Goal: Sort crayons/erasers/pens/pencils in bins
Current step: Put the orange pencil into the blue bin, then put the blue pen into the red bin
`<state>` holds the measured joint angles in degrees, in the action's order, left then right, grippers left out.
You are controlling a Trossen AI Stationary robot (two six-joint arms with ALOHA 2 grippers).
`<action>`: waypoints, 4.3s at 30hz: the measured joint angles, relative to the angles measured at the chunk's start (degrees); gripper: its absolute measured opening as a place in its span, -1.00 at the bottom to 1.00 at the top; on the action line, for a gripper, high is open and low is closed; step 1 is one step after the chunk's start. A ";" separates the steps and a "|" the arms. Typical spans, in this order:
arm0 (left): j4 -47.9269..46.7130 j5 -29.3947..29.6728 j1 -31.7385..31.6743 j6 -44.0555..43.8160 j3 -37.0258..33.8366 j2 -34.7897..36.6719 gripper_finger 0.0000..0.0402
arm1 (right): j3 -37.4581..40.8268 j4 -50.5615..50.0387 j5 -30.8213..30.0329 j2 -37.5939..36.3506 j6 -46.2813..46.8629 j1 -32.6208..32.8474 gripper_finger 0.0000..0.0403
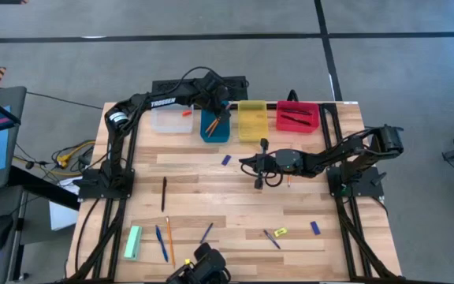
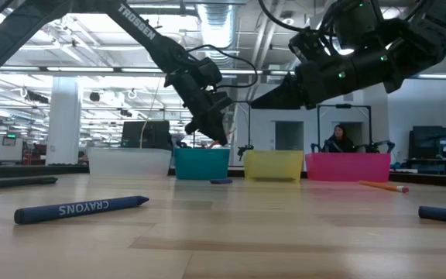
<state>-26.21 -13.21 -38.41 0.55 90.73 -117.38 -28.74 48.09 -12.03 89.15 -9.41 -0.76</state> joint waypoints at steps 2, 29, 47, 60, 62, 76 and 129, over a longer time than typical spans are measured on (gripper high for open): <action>-0.34 0.09 -0.02 -0.82 -0.15 0.00 -0.95 | -0.01 -0.01 0.00 0.10 -0.14 -0.01 -0.98; -2.87 -2.75 -0.37 -7.05 -4.10 0.11 -0.94 | -0.01 -1.06 0.00 0.15 -1.13 0.02 -0.98; 1.55 3.49 -1.55 -10.11 -4.52 0.11 -0.62 | 0.05 -1.11 0.00 0.15 -1.14 0.01 -0.98; 7.84 1.90 -2.27 -9.97 -4.52 0.11 -0.64 | 0.05 -1.13 0.00 0.15 -1.60 -0.15 -0.99; 7.75 1.97 -2.11 -8.32 -4.52 0.11 -0.64 | 0.05 -1.13 0.00 0.15 -1.59 -0.14 -0.99; -2.05 -1.30 1.35 17.46 -4.67 7.63 -0.99 | 0.12 -2.66 0.00 0.17 -1.84 -0.12 -0.99; 28.38 22.56 19.09 15.85 -38.79 18.42 -1.00 | 5.73 7.50 -0.02 0.17 -1.14 -0.08 -0.99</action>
<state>2.17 9.34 -19.32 16.40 51.94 -98.96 -23.00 55.59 -12.05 89.32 -10.55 -0.84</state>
